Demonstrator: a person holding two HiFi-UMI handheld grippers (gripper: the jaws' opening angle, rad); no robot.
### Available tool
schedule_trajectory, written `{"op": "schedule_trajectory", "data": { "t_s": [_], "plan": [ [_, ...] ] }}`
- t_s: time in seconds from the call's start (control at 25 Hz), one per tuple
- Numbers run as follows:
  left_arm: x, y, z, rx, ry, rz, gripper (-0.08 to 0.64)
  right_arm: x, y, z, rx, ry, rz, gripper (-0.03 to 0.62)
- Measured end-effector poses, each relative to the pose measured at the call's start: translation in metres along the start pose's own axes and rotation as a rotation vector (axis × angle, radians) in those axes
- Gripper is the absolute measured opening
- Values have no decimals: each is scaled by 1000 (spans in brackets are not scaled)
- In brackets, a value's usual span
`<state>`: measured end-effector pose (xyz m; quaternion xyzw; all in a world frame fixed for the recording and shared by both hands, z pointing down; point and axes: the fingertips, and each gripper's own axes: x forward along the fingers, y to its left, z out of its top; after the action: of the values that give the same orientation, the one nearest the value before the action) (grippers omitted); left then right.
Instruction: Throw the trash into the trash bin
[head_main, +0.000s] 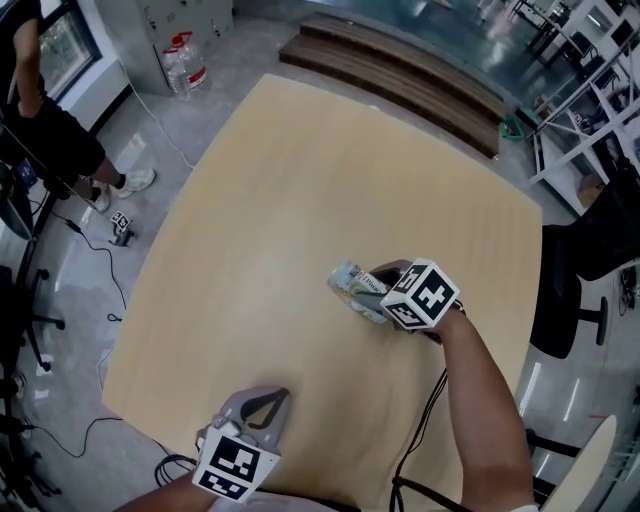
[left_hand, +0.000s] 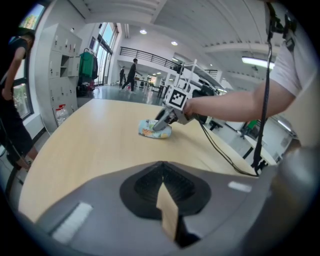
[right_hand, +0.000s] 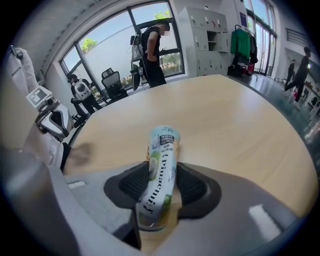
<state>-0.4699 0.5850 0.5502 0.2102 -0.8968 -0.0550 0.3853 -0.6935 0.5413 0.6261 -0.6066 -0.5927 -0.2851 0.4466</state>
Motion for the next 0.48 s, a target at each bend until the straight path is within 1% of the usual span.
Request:
{"op": "schedule_trajectory", "data": {
  "t_s": [0.16, 0.28, 0.36, 0.48],
  "plan": [
    [-3, 2, 1, 3, -10, -5, 8, -4, 10, 5, -45, -9, -64, 140],
    [-6, 4, 4, 3, -24, -4, 8, -9, 17, 8, -82, -20, -115, 92],
    [-9, 6, 6, 4, -36, -1, 8, -10, 20, 8, -107, -10, -151, 86],
    [-16, 8, 8, 3, -50, 0, 8, -12, 29, 9, -119, -3, -180, 84]
  ]
}}
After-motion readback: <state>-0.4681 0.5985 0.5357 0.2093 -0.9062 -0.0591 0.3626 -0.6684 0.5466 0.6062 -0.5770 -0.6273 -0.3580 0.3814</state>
